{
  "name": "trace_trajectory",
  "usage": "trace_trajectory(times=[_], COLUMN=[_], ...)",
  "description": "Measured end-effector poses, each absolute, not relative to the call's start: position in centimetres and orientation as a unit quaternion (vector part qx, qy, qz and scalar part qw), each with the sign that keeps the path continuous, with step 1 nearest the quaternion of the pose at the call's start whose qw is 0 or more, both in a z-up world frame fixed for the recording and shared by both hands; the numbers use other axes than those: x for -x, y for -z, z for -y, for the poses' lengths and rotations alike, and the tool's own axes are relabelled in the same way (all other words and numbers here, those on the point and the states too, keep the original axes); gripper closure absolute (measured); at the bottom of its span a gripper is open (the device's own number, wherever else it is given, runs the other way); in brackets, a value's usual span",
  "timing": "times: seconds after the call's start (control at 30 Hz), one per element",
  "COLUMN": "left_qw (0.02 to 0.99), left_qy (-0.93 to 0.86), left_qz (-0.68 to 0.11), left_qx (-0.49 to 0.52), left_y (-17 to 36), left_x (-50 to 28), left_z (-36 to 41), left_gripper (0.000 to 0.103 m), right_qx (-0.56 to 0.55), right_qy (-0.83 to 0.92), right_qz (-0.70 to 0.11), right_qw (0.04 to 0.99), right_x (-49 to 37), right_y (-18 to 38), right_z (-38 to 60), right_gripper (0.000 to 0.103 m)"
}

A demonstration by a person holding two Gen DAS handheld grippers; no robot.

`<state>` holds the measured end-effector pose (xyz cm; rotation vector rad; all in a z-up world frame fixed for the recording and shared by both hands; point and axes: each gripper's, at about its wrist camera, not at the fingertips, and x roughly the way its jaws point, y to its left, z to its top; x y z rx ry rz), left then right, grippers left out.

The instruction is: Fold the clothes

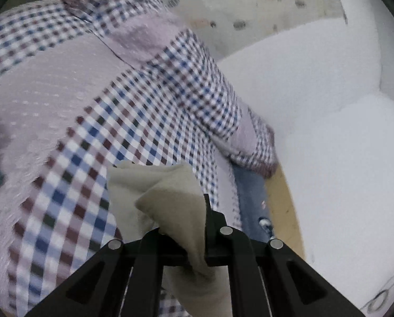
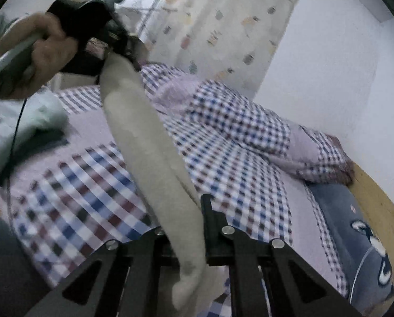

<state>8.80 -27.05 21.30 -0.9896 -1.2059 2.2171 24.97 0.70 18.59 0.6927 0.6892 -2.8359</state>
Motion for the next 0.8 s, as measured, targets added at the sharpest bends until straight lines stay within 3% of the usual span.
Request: trace_trajectory(times=[0.4,0.8], left_qw=[0.081,0.006], left_qy=[-0.841,-0.857], left_qz=[0.458,0.463], left_qx=[0.276,0.225], left_y=[-29.5,-29.2], left_x=[-14.3,-7.9], left_z=[44.2,60.5], left_gripper=[0.098,0.098], right_qx=[-0.206,-0.148], right_qy=[0.920,0.922], right_qz=[-0.189,-0.205], right_qw=[0.273,0.292], right_x=[-19.4,-7.5], right_y=[-27.3,-30.4], right_z=[9.4,24.6], right_gripper=[0.095,0.095])
